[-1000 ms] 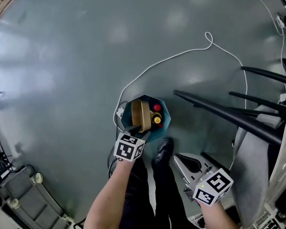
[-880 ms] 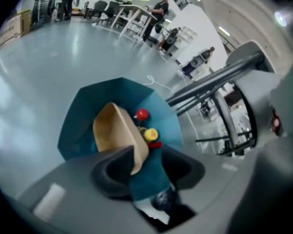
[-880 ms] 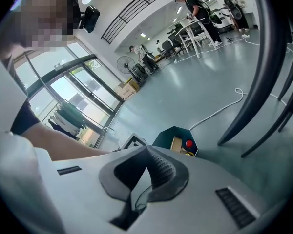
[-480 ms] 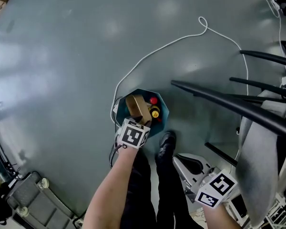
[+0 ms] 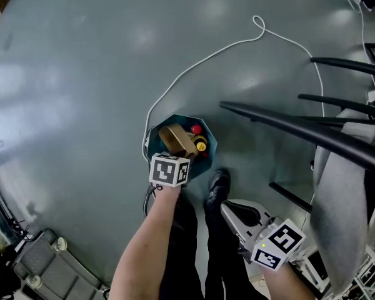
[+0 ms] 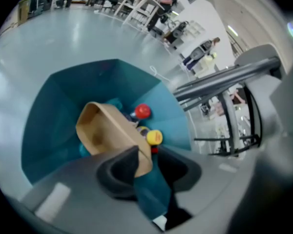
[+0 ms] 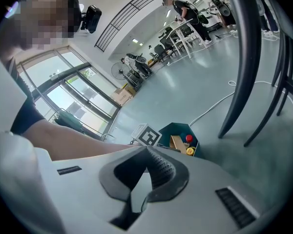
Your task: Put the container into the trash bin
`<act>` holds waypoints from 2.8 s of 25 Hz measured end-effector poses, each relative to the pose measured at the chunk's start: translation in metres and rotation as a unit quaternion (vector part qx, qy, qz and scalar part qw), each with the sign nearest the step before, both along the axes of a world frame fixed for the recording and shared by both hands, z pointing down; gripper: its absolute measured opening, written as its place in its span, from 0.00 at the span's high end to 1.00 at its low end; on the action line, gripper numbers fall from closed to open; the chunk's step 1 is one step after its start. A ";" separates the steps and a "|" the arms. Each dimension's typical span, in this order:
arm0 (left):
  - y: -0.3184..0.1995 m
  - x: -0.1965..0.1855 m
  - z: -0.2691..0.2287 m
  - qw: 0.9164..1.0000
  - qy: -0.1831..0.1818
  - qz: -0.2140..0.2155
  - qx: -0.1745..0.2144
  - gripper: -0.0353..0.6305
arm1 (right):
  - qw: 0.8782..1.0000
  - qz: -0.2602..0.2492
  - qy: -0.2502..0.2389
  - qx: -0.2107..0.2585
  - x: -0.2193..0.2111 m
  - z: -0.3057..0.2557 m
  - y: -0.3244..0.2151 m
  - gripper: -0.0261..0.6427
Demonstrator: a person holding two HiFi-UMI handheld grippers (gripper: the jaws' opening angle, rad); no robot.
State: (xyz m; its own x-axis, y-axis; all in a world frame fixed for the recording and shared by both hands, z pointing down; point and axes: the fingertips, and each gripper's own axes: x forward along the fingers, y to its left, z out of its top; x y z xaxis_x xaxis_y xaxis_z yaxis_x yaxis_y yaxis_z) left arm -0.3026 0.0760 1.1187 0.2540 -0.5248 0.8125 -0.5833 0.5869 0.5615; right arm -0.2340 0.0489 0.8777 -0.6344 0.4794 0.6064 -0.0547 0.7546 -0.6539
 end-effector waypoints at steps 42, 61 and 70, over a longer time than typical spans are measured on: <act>-0.011 -0.009 -0.015 0.998 -0.009 -0.067 -0.008 0.92 | 0.999 -0.034 0.015 -0.002 0.022 -0.038 -0.004 0.97; 0.011 -0.025 -0.450 0.966 -0.167 0.065 0.186 0.92 | 0.992 0.025 -0.091 0.085 0.026 -0.300 0.035 0.97; -0.043 0.073 -0.592 0.926 -0.222 0.121 0.279 0.92 | 0.973 0.131 -0.142 0.128 0.118 -0.364 -0.033 0.97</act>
